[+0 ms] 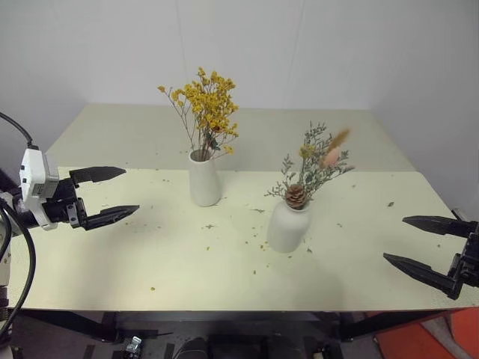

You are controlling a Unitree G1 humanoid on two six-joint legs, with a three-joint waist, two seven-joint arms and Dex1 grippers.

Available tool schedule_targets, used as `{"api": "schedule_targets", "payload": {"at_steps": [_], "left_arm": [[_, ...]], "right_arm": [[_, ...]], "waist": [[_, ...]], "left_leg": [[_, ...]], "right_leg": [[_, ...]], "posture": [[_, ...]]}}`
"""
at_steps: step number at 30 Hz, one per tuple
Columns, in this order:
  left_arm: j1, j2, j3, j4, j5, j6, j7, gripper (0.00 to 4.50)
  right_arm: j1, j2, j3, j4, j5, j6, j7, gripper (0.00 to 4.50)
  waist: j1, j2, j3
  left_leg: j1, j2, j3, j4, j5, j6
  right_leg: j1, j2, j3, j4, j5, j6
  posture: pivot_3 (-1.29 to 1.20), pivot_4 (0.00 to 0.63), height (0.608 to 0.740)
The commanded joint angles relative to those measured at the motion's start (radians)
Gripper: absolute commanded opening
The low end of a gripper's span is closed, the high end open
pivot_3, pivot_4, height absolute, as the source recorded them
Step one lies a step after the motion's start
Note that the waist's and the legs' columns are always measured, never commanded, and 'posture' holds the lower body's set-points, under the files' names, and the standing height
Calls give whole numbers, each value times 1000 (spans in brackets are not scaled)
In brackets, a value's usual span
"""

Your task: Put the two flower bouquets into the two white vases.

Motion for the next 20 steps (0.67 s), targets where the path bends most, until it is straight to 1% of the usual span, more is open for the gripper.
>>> {"api": "schedule_targets", "payload": {"at_steps": [1,5,8,14,20], "left_arm": [[14,-1,41,-56,-24,9,45,4500],[18,0,35,-73,-41,13,56,4500],[9,3,36,-75,-63,11,35,4500],[-22,4,0,-48,-42,-8,32,4500],[-13,2,16,-59,-51,1,49,4500]], "right_arm": [[-26,-25,-20,13,-12,-19,30,4457],[-37,-18,-25,2,-25,-17,35,4457],[-34,-6,-42,-24,-15,-3,30,4457],[-30,0,-47,-39,-17,2,31,4457],[-22,9,-54,-52,-19,9,20,4457]], "waist": [[3,0,0],[6,0,0],[6,0,0],[7,0,0],[6,0,0]], "left_leg": [[0,0,0,0,0,0],[0,0,0,0,0,0],[0,0,0,0,0,0],[0,0,0,0,0,0],[0,0,0,0,0,0]], "right_leg": [[0,0,0,0,0,0],[0,0,0,0,0,0],[0,0,0,0,0,0],[0,0,0,0,0,0],[0,0,0,0,0,0]], "posture": [[0,150,740],[0,150,740],[0,150,740],[0,150,740],[0,150,740]]}}
